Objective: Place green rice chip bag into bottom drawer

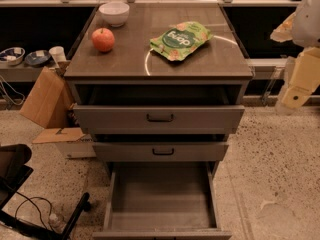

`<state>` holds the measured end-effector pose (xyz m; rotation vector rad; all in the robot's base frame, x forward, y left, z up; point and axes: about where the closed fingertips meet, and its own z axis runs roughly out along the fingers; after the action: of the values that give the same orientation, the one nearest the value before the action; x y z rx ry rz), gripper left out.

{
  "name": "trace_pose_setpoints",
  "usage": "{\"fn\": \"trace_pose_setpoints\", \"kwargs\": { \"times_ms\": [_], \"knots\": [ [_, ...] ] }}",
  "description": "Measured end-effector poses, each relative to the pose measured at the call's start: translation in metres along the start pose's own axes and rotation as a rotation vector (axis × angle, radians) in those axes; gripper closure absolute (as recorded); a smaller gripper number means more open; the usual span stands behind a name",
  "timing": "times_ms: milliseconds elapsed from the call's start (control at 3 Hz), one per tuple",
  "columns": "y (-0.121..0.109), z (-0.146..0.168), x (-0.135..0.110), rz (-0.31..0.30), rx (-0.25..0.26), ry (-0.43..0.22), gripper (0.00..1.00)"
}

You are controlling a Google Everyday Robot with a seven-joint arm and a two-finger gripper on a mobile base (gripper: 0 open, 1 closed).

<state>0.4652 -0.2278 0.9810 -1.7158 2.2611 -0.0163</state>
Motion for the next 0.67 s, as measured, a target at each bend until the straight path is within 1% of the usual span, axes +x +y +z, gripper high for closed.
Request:
{"fn": "trace_pose_setpoints", "kwargs": {
  "times_ms": [333, 667],
  "knots": [
    [0.000, 0.000, 0.000, 0.000, 0.000, 0.000, 0.00],
    [-0.022, 0.011, -0.014, -0.022, 0.037, -0.067, 0.00]
  ]
}}
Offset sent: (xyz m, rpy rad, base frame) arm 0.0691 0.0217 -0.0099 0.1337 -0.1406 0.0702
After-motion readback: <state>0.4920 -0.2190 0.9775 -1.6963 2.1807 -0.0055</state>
